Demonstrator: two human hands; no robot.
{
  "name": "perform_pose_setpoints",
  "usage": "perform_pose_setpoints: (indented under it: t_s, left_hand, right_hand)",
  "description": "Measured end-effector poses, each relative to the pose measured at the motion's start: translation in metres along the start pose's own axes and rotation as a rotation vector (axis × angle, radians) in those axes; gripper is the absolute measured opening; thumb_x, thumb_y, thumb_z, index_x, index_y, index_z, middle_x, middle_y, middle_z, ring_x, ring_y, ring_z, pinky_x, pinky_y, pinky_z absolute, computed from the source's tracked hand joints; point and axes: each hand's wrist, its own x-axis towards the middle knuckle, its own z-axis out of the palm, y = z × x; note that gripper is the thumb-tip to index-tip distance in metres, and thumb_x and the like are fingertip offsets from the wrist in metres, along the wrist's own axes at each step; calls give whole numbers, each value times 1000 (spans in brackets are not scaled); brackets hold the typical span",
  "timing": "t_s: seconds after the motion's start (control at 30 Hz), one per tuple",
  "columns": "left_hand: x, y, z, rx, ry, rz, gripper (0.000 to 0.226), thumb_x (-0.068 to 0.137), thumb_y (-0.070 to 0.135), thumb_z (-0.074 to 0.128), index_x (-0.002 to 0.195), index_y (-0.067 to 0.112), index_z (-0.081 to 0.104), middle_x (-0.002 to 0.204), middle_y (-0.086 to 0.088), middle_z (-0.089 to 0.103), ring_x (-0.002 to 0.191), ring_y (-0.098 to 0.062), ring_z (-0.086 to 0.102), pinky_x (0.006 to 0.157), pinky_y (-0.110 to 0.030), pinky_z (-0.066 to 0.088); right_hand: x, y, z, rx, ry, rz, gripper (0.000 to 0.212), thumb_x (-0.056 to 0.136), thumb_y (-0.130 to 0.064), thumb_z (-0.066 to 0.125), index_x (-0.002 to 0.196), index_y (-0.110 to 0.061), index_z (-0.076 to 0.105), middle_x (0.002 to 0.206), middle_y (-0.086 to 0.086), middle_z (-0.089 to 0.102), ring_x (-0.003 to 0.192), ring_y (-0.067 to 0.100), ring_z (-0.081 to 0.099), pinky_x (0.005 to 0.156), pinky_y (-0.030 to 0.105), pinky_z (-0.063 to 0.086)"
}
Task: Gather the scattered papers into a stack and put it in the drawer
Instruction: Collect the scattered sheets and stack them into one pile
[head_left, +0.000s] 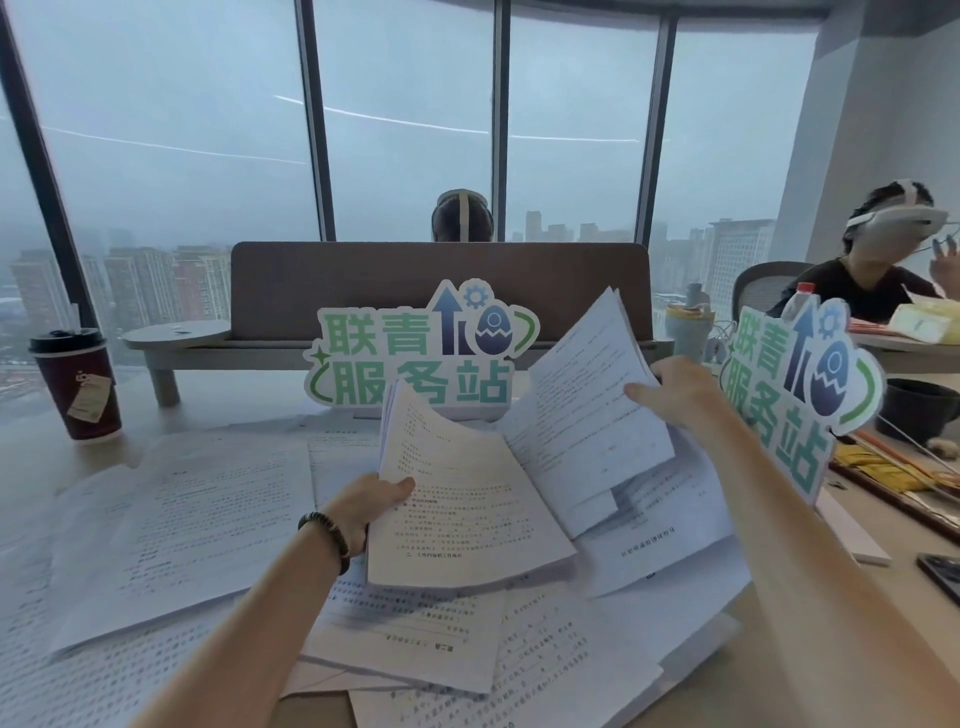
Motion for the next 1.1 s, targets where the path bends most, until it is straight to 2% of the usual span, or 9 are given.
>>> perform_pose_setpoints:
  t_s: [0.17, 0.3, 0.43, 0.53, 0.7, 0.83, 0.9, 1.0, 1.1]
  left_hand:
    - [-2, 1, 1, -9, 11, -7, 34, 99, 13, 56, 128, -5, 55, 120, -25, 65, 108, -42, 64, 88, -52, 53]
    - [-6, 4, 1, 3, 20, 11, 34, 99, 15, 58, 127, -4, 56, 116, -23, 68, 101, -39, 67, 80, -49, 56]
    - [-9, 5, 1, -13, 21, 34, 34, 98, 17, 59, 125, -3, 57, 112, -23, 69, 97, -38, 69, 79, -49, 58]
    - [-14, 7, 1, -66, 2, 46, 34, 98, 15, 60, 126, -2, 56, 114, -23, 69, 101, -40, 68, 83, -53, 57]
    - [-18, 10, 0, -153, -46, 79, 25, 100, 13, 54, 121, 1, 58, 108, -22, 71, 91, -37, 70, 70, -45, 59]
    - [-24, 17, 4, -122, -38, 133, 18, 102, 19, 51, 110, 6, 60, 91, -7, 74, 67, -13, 73, 53, -23, 56]
    - [-19, 23, 2, -146, -46, 201, 35, 95, 39, 58, 119, 14, 54, 116, -6, 67, 80, -2, 70, 65, -14, 53]
    - [-8, 23, -5, -181, -192, 234, 91, 58, 78, 73, 129, 26, 51, 136, 0, 56, 120, -8, 59, 92, -23, 49]
    - [-23, 25, 3, -221, -259, 276, 78, 66, 64, 78, 127, 20, 58, 129, -1, 65, 119, -19, 62, 87, -33, 56]
  right_hand:
    - [8, -35, -21, -106, 53, -115, 36, 89, -35, 70, 80, 0, 64, 76, 13, 63, 71, 28, 60, 60, 32, 40]
    - [7, -70, -39, -131, 140, -200, 47, 89, -33, 71, 61, -8, 42, 59, 5, 39, 53, 21, 42, 52, 29, 27]
    - [0, -103, -62, -84, 185, -261, 36, 89, -32, 69, 80, 2, 63, 71, 12, 58, 66, 29, 58, 57, 32, 43]
    - [-8, -117, -75, 77, 215, -304, 29, 92, -30, 67, 96, -2, 70, 88, 14, 67, 82, 31, 65, 64, 32, 48]
    - [-17, -119, -72, 611, 136, -218, 23, 92, -24, 68, 99, -2, 72, 96, 16, 73, 75, 23, 68, 64, 23, 51]
    - [-20, -102, -46, 864, -2, -34, 9, 93, -18, 69, 92, -9, 68, 89, 8, 71, 69, 21, 68, 56, 26, 57]
    - [-13, -84, -18, 858, -23, 56, 7, 90, -17, 71, 87, -11, 69, 93, 11, 72, 76, 27, 69, 68, 36, 58]
    - [-6, -59, 26, 785, -9, 124, 3, 90, -15, 70, 88, -12, 70, 99, 15, 72, 78, 26, 65, 74, 37, 56]
    - [-11, -41, 58, 786, -64, 183, 12, 94, -10, 64, 106, -9, 67, 94, 10, 69, 73, 20, 64, 59, 26, 50]
